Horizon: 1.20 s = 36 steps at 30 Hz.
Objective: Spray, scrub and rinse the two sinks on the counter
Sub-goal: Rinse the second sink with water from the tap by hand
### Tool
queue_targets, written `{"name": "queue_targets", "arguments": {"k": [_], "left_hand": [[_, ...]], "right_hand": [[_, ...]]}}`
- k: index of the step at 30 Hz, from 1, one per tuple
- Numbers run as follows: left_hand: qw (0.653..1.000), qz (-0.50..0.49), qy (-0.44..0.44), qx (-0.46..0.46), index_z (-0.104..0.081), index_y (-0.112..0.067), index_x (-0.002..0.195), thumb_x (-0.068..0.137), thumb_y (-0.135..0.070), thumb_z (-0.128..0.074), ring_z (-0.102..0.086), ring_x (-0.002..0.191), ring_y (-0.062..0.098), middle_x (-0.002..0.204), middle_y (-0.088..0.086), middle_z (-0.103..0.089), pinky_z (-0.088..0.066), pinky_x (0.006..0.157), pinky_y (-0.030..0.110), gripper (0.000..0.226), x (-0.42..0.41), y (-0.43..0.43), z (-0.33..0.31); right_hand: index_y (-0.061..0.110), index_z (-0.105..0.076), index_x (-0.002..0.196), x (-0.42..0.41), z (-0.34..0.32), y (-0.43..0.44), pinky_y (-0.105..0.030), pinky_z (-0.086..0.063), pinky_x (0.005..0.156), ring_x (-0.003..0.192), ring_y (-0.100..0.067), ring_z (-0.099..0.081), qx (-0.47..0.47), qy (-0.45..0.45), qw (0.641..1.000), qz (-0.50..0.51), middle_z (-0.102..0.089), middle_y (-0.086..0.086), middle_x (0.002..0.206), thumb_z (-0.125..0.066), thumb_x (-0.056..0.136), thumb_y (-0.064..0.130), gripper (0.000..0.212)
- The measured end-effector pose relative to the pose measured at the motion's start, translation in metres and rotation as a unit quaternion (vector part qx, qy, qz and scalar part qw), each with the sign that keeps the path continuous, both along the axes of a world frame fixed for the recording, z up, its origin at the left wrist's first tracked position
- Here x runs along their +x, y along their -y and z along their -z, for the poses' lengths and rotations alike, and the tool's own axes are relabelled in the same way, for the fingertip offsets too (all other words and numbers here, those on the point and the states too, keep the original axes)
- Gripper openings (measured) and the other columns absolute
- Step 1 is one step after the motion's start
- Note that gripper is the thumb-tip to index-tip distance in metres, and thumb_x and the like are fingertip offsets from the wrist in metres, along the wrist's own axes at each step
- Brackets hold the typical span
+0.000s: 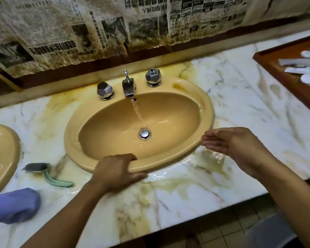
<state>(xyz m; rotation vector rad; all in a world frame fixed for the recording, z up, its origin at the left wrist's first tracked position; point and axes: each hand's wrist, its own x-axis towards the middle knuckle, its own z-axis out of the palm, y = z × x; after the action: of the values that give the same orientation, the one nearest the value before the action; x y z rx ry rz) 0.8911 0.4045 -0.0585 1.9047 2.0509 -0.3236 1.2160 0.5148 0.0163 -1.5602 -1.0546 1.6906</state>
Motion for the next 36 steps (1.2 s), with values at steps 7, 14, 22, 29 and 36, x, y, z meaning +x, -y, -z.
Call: {"name": "queue_targets", "arguments": {"k": [7, 14, 22, 29, 36], "left_hand": [[0.974, -0.042, 0.145, -0.167, -0.064, -0.048, 0.125, 0.046, -0.108, -0.050, -0.062, 0.109, 0.003, 0.119, -0.026, -0.068, -0.049, 0.093, 0.031, 0.101, -0.055, -0.019, -0.010], [0.542, -0.511, 0.667, -0.014, -0.066, 0.002, 0.113, 0.111, -0.034, -0.044, -0.072, 0.101, 0.030, 0.118, 0.021, -0.071, -0.060, 0.082, 0.037, 0.042, -0.036, -0.130, 0.014], [0.406, -0.581, 0.702, -0.072, -0.070, -0.008, 0.077, 0.106, -0.016, -0.045, -0.065, 0.052, 0.016, 0.066, 0.006, -0.067, -0.057, 0.053, 0.024, 0.040, -0.034, -0.205, 0.010], [0.422, -0.548, 0.712, -0.122, -0.058, -0.015, 0.076, 0.105, -0.010, -0.041, -0.054, 0.044, 0.012, 0.061, 0.002, -0.056, -0.045, 0.042, 0.018, 0.034, -0.035, -0.201, 0.000], [0.553, -0.379, 0.705, -0.232, -0.061, 0.013, 0.111, 0.114, -0.027, -0.031, -0.073, 0.094, 0.039, 0.113, 0.032, -0.069, -0.063, 0.080, 0.039, 0.050, 0.070, -0.143, -0.069]], "right_hand": [[-0.014, -0.066, 0.110, -0.001, 0.012, 0.011, -0.047, -0.061, 0.091, 0.097, -0.041, -0.075, -0.055, -0.108, 0.989, 0.082, -0.073, -0.030, 0.103, -0.052, 0.104, 0.013, 0.031], [-0.004, -0.066, 0.104, -0.017, 0.051, 0.044, -0.031, -0.064, 0.070, 0.078, -0.027, -0.076, -0.109, -0.111, 0.940, 0.303, -0.073, -0.021, 0.097, -0.047, 0.107, 0.017, 0.028], [-0.005, -0.065, 0.109, -0.040, 0.073, 0.068, -0.034, -0.065, 0.077, 0.087, -0.031, -0.078, -0.109, -0.161, 0.898, 0.396, -0.077, -0.022, 0.098, -0.044, 0.109, 0.019, 0.032], [-0.007, -0.066, 0.115, -0.077, 0.075, 0.087, -0.032, -0.063, 0.084, 0.091, -0.028, -0.077, -0.055, -0.101, 0.861, 0.495, -0.073, -0.025, 0.110, -0.048, 0.103, 0.005, 0.025], [-0.004, -0.017, 0.160, -0.210, 0.107, 0.087, -0.049, -0.020, 0.126, 0.156, -0.038, -0.009, 0.119, 0.364, 0.900, 0.207, -0.003, -0.027, 0.168, -0.066, 0.092, 0.019, 0.086]]}}
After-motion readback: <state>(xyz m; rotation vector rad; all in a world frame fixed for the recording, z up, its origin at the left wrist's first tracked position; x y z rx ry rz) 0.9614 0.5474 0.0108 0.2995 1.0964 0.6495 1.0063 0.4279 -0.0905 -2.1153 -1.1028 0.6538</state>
